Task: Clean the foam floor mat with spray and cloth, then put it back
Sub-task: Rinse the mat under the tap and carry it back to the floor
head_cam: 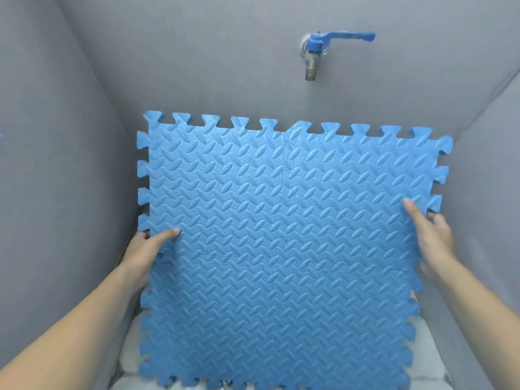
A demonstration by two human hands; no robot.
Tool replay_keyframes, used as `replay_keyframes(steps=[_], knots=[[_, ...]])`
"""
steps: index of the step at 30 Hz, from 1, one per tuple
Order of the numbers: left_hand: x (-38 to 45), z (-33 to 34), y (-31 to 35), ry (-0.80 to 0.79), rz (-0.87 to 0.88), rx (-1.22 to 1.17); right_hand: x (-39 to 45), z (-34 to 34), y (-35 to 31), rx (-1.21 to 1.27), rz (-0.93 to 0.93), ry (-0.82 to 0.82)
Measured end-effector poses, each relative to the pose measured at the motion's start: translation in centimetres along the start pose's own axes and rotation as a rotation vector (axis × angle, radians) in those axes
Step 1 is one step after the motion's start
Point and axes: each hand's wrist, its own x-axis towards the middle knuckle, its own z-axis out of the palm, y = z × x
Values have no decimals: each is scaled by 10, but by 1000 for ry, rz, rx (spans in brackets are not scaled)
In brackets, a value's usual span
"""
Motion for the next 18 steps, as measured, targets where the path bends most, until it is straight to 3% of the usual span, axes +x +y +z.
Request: replay_keyframes(steps=[4, 7, 18], knots=[[-80, -20, 32, -92, -96, -103, -52, -40, -48, -53, 92, -30], [-135, -45, 85, -32, -101, -98, -77, -65, -113, -23, 105, -64], [-317, -148, 445, 144, 36, -52, -130, -174, -524, -4, -92, -163]])
